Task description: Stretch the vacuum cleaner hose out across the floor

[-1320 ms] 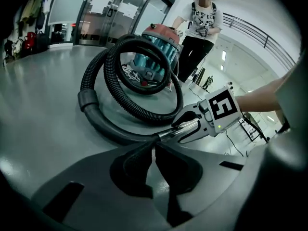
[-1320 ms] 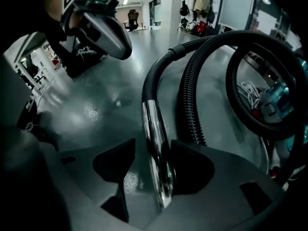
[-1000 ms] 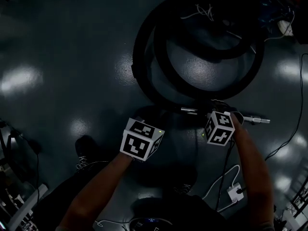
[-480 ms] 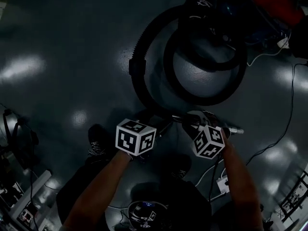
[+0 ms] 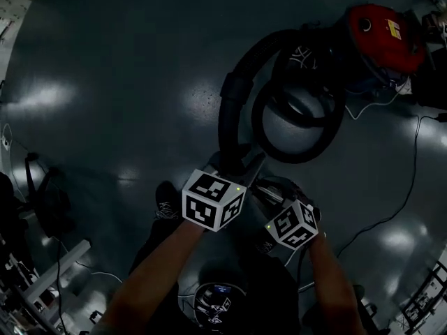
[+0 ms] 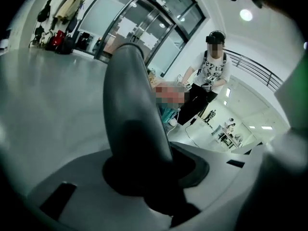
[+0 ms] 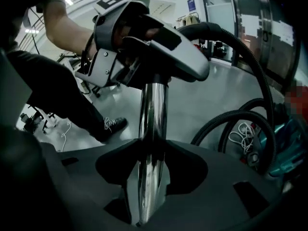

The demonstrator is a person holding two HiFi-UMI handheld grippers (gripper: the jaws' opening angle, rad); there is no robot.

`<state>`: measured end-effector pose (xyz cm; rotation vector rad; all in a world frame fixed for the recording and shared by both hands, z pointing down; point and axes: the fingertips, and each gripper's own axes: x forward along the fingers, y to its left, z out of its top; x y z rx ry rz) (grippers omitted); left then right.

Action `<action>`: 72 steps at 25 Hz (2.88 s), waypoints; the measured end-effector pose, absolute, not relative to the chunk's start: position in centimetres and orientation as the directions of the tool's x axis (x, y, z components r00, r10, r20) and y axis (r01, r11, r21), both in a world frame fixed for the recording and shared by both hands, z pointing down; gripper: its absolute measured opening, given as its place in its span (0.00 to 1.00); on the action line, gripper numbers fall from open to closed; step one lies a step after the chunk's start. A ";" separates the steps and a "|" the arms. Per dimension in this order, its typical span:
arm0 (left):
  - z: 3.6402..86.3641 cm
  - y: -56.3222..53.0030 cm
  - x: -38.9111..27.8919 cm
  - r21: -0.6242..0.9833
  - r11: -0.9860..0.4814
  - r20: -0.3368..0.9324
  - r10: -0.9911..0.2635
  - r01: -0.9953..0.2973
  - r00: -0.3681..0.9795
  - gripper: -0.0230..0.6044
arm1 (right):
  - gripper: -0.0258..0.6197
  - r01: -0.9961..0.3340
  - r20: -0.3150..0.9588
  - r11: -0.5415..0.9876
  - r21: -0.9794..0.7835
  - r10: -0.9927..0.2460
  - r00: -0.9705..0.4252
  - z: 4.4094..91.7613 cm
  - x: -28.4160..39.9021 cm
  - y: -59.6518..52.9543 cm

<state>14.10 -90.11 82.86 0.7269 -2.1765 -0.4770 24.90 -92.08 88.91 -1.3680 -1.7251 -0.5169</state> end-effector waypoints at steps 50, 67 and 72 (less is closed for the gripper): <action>37.0 -89.0 32.1 -0.106 -0.637 0.863 -0.440 -0.764 0.248 0.14 | 0.27 0.891 0.925 0.454 -0.006 0.341 -0.167 32.9 32.8 -89.0; 33.1 -85.4 26.5 -0.582 -0.465 0.565 -0.822 -0.667 0.080 0.43 | 0.23 0.133 0.850 0.985 -0.111 0.164 -0.501 32.3 35.0 -81.7; 32.1 -81.4 24.2 -0.436 -0.416 0.553 -0.824 -0.798 0.127 0.43 | 0.23 -0.152 0.762 0.958 -0.244 0.092 -0.640 31.3 35.0 -81.0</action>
